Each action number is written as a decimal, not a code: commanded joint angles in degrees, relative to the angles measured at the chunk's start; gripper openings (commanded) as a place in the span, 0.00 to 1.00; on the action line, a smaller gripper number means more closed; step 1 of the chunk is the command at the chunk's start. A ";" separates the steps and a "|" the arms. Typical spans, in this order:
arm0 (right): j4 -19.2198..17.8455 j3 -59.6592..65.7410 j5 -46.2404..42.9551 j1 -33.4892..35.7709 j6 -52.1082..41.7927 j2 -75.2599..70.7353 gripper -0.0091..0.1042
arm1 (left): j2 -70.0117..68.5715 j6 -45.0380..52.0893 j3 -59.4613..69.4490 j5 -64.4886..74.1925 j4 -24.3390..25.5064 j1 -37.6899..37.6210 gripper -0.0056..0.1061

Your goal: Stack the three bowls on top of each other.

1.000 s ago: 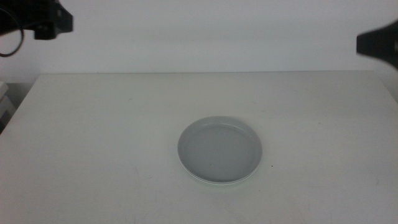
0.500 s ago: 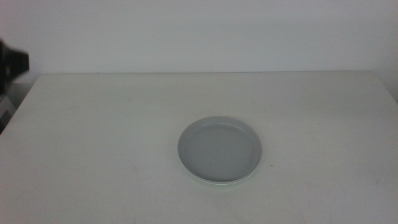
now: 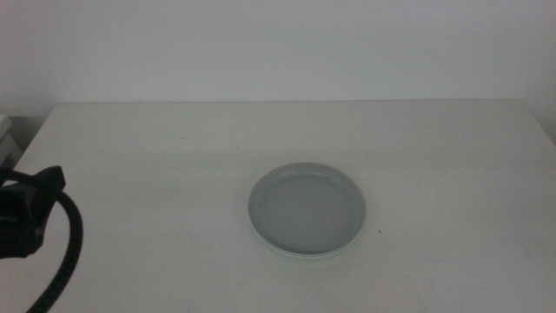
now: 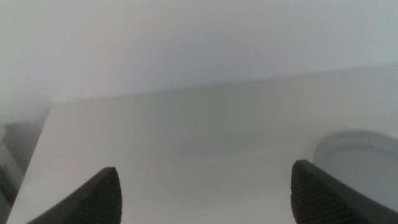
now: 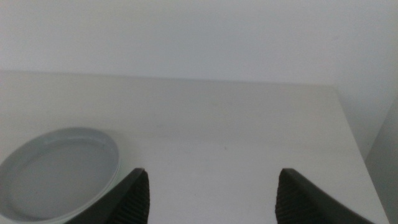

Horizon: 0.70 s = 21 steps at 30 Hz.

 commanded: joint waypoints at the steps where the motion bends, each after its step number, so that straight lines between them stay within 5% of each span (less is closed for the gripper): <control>1: -0.05 -1.15 -6.35 -0.43 -0.53 0.16 0.54 | -0.07 -0.45 -1.15 -8.63 -0.87 0.05 0.99; 12: -0.06 -1.15 -6.14 -0.43 -0.53 0.17 0.54 | -0.79 -0.45 0.54 -9.28 -0.87 0.05 0.99; 21: -0.25 7.60 -12.71 -0.43 -0.53 -8.48 0.54 | -15.02 -0.45 13.82 -9.59 -0.85 0.05 0.99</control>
